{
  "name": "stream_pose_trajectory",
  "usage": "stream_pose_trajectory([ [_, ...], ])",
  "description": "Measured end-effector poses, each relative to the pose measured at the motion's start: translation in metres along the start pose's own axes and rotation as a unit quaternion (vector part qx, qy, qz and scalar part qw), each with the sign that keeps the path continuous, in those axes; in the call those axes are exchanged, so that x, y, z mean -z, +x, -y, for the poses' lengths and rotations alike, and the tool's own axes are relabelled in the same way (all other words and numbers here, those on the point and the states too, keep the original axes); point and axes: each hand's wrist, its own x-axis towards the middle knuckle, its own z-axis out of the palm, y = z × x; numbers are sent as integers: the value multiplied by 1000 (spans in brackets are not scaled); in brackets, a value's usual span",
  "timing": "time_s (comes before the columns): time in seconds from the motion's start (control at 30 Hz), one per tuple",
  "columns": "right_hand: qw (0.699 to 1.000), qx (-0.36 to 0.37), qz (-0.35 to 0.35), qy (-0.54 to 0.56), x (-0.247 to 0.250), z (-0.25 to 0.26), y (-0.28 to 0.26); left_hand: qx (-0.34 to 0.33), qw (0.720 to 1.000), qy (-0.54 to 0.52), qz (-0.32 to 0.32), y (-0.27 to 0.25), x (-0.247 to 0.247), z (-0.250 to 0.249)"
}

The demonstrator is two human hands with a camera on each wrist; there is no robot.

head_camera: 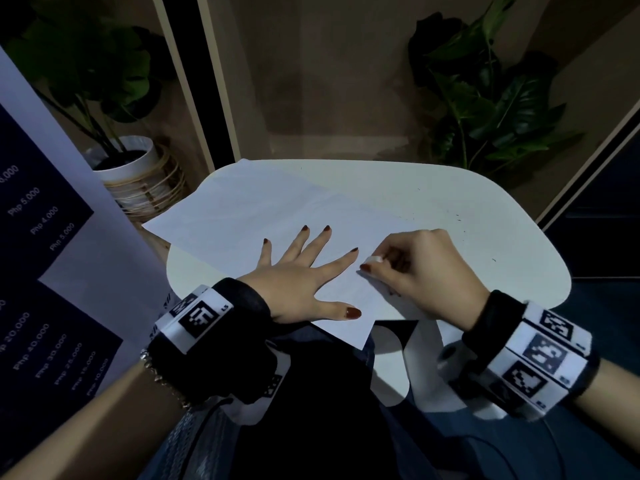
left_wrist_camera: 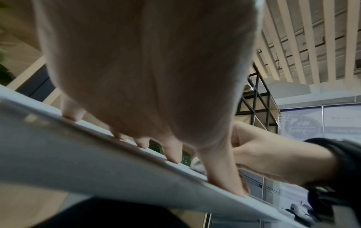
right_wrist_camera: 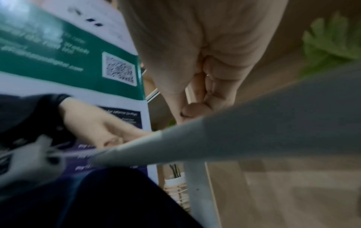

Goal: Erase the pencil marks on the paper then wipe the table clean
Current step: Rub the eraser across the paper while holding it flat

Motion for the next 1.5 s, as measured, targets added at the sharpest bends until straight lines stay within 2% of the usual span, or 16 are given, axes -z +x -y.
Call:
stream_pose_trajectory([
  [0.1,997,24,34,63,-11,17,-11,-1,1000,-1,-7,0,-2,1],
  [0.17,997,24,45,65,-11,17,-11,-1,1000,-1,-8,0,-2,1],
  [0.3,1000,-14,3,-18,2,-4,4,0,1000,4,-4,0,-1,1],
  [0.4,1000,-18,-17,-16,1,-3,3,2,1000,2,-3,0,-1,0],
  [0.53,994,39,59,84,-12,20,-13,-6,1000,-9,-14,0,-3,1],
  [0.6,993,47,72,83,-11,19,-12,-16,1000,-13,-12,-1,-2,5],
  [0.8,1000,4,27,-13,14,-11,10,-4,1000,-23,-4,-7,5,15],
  [0.97,999,-35,-7,-5,20,-20,15,4,1000,-22,-4,-6,2,12],
  [1.17,992,16,103,67,3,4,4,1,1000,-8,5,-6,3,12],
  [1.23,996,7,76,40,7,-5,10,0,1000,-8,8,-7,4,12],
  [1.37,999,-19,-22,-22,15,-25,17,0,1000,-10,9,-7,4,12],
  [1.43,1000,-6,-22,-16,10,-20,15,1,1000,-7,10,-7,4,12],
  [1.5,1000,8,19,19,4,-11,10,-1,1000,-2,16,-8,5,12],
])
